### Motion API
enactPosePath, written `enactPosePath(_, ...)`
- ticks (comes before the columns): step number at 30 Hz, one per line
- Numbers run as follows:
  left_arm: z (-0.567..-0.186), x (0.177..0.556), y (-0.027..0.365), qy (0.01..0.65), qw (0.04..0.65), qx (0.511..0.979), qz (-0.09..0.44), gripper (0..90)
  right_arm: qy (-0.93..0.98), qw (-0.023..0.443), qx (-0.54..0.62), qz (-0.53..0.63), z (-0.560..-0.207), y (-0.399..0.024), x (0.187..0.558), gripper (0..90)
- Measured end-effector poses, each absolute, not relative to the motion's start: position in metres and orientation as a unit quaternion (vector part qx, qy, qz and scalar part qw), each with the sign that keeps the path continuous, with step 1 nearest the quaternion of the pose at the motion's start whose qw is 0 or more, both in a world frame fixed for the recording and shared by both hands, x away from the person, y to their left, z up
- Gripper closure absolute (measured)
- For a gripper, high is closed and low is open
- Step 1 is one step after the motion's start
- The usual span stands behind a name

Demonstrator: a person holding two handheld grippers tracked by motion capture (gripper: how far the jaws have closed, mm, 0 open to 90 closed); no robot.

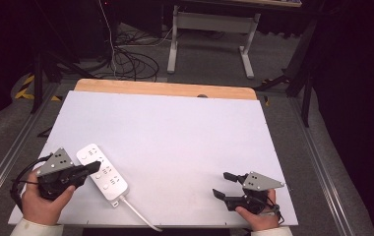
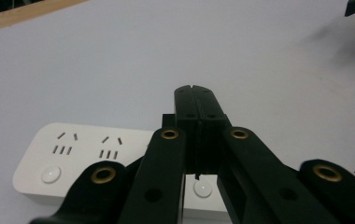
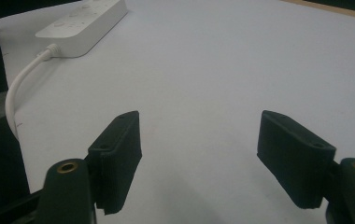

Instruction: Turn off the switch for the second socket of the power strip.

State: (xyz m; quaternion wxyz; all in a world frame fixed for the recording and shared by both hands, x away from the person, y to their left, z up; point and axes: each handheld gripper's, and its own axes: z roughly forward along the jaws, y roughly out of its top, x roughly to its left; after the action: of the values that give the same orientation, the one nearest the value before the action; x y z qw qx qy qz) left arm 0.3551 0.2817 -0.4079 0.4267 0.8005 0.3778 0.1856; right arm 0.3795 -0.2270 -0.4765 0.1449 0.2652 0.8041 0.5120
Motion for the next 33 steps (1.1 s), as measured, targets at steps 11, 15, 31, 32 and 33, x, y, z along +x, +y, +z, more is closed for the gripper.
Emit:
enactPosePath(11,-0.409,0.365,0.278,0.423,0.364,0.813,0.167,90.0,0.804,0.144,0.265,0.513,-0.477,-0.227,0.380,30.9)
enactPosePath(15,-0.411,0.368,0.277,0.440,0.346,0.813,0.161,90.0,0.804,0.144,0.266,0.512,-0.477,-0.227,0.380,31.2)
enactPosePath(31,-0.421,0.378,0.268,0.460,0.283,0.828,0.151,90.0,0.806,0.145,0.265,0.509,-0.477,-0.227,0.380,31.3)
enactPosePath(32,-0.422,0.379,0.268,0.459,0.278,0.830,0.150,90.0,0.806,0.145,0.265,0.509,-0.477,-0.227,0.380,31.3)
enactPosePath(33,-0.422,0.379,0.267,0.460,0.275,0.831,0.148,90.0,0.806,0.145,0.265,0.509,-0.477,-0.227,0.380,31.3)
